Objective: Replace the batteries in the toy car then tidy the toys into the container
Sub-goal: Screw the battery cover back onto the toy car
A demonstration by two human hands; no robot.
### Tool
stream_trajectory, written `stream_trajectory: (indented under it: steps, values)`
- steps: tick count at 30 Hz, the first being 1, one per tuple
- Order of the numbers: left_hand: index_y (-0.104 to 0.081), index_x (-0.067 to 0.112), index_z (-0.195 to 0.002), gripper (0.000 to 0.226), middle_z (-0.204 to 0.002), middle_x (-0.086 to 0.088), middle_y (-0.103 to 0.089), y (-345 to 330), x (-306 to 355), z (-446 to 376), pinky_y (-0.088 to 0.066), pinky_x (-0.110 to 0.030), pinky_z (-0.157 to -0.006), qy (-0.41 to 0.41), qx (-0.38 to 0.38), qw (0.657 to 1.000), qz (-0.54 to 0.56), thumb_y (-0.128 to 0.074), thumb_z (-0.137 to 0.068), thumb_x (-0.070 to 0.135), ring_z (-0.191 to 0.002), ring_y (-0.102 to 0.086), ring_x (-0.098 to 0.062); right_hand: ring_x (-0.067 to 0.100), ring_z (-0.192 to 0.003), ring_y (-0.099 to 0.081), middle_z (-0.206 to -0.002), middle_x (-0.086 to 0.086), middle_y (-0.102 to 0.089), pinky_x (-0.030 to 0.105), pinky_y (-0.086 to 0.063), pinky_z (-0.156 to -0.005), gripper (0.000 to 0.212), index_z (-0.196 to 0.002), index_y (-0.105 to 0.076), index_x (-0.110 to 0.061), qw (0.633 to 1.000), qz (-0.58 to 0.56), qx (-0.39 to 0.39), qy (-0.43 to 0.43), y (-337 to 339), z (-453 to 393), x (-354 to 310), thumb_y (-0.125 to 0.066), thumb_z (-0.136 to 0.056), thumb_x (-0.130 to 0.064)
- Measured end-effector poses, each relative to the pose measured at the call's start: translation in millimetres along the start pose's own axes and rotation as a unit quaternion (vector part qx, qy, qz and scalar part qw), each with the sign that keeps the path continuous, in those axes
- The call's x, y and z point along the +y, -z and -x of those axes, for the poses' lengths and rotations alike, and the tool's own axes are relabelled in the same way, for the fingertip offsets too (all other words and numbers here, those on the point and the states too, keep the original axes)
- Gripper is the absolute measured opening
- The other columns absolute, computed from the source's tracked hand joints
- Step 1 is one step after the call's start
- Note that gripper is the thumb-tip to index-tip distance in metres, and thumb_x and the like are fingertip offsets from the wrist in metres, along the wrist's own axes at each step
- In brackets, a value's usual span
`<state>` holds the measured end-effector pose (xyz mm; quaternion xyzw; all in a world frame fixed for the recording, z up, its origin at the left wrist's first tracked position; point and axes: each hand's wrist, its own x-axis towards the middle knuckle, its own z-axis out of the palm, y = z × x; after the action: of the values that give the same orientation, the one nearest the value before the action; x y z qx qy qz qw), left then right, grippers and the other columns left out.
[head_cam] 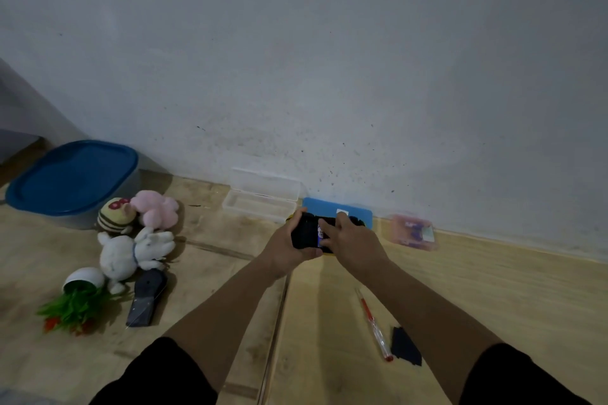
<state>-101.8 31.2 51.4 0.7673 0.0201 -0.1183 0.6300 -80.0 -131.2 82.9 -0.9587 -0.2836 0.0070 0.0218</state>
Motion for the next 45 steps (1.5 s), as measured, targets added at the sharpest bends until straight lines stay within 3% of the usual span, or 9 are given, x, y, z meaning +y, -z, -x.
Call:
stream_trajectory:
  steps: [3, 5, 9, 13, 19, 22, 28, 36, 45]
  values:
    - [-0.021, 0.024, -0.149, 0.095, -0.134, 0.002, -0.051, 2, 2, -2, -0.050, -0.023, -0.093, 0.010, -0.017, 1.000, -0.010, -0.078, -0.075, 0.009, -0.118, -0.053, -0.014, 0.018, -0.091, -0.048, -0.105, 0.008, -0.042, 0.022, -0.035, -0.075, 0.041, -0.139, -0.041, -0.021, 0.964, -0.251, 0.026, -0.088, 14, -7, -4, -0.043, -0.098, -0.023]
    - [-0.018, 0.023, -0.150, 0.097, -0.135, 0.001, -0.051, 0, 5, -3, -0.048, -0.030, -0.099, 0.019, -0.036, 0.999, -0.007, -0.078, -0.074, 0.011, -0.121, -0.052, -0.015, 0.022, -0.099, -0.052, -0.111, 0.012, -0.047, 0.020, -0.035, -0.080, 0.040, -0.137, -0.044, -0.018, 0.946, -0.293, 0.078, -0.114, 15, -11, -6, -0.045, -0.097, -0.018]
    - [-0.020, 0.024, -0.149, 0.094, -0.136, -0.001, -0.050, -6, 8, -2, -0.049, -0.034, -0.099, 0.028, -0.050, 0.998, 0.016, -0.076, -0.076, 0.008, -0.123, -0.051, -0.018, 0.022, -0.113, -0.053, -0.122, 0.016, -0.048, 0.010, -0.032, -0.089, 0.045, -0.140, -0.039, -0.011, 0.963, -0.251, 0.079, -0.059, 12, -4, -10, -0.044, -0.096, -0.004]
    - [-0.030, 0.024, -0.145, 0.086, -0.130, -0.003, -0.055, -1, 5, -1, -0.048, -0.039, -0.100, 0.020, -0.052, 0.998, 0.017, -0.076, -0.075, 0.006, -0.121, -0.054, -0.021, 0.024, -0.118, -0.049, -0.130, 0.015, -0.050, 0.019, -0.033, -0.096, 0.052, -0.141, -0.037, -0.013, 0.972, -0.225, 0.068, -0.021, 5, 2, -11, -0.048, -0.092, 0.000]
    - [-0.021, 0.026, -0.148, 0.096, -0.136, -0.002, -0.051, 12, -1, 5, -0.051, -0.032, -0.095, 0.032, -0.062, 0.998, -0.011, -0.079, -0.073, 0.009, -0.117, -0.056, -0.016, 0.029, -0.099, -0.064, -0.117, 0.020, -0.060, 0.014, -0.040, -0.085, 0.041, -0.125, -0.057, -0.006, 0.942, -0.260, 0.193, -0.091, 14, -3, -3, -0.043, -0.090, 0.011]
    - [-0.020, 0.023, -0.149, 0.096, -0.131, 0.002, -0.052, 17, 0, 8, -0.051, -0.023, -0.085, 0.036, -0.044, 0.998, -0.023, -0.077, -0.074, 0.005, -0.113, -0.055, -0.014, 0.029, -0.102, -0.061, -0.119, 0.017, -0.057, 0.034, -0.048, -0.092, 0.036, -0.126, -0.058, -0.011, 0.954, -0.280, 0.094, -0.059, 24, -1, -2, -0.049, -0.093, -0.002]
    - [-0.018, 0.022, -0.149, 0.096, -0.123, 0.008, -0.050, 20, 7, 15, -0.051, -0.022, -0.085, 0.026, -0.045, 0.998, -0.035, -0.075, -0.075, 0.003, -0.108, -0.053, -0.011, 0.025, -0.099, -0.052, -0.109, 0.013, -0.053, 0.026, -0.033, -0.074, 0.041, -0.132, -0.052, -0.023, 0.982, -0.170, -0.074, -0.025, 18, -3, -13, -0.055, -0.092, -0.026]
    - [-0.020, 0.023, -0.148, 0.093, -0.122, 0.008, -0.048, 21, 9, 20, -0.051, -0.028, -0.090, 0.005, -0.026, 0.999, -0.045, -0.075, -0.076, 0.002, -0.110, -0.052, -0.013, 0.018, -0.091, -0.061, -0.095, 0.006, -0.071, 0.025, -0.043, -0.076, 0.042, -0.132, -0.050, -0.016, 0.961, -0.265, 0.027, -0.076, 14, 5, -15, -0.057, -0.090, -0.017]
    - [-0.018, 0.023, -0.149, 0.096, -0.128, 0.009, -0.045, 23, 10, 21, -0.050, -0.032, -0.096, 0.004, -0.020, 0.998, -0.063, -0.076, -0.074, 0.006, -0.115, -0.050, -0.015, 0.019, -0.096, -0.051, -0.098, 0.008, -0.061, 0.029, -0.039, -0.086, 0.044, -0.135, -0.047, -0.025, 0.964, -0.249, 0.070, -0.067, 15, 7, -11, -0.053, -0.092, -0.019]
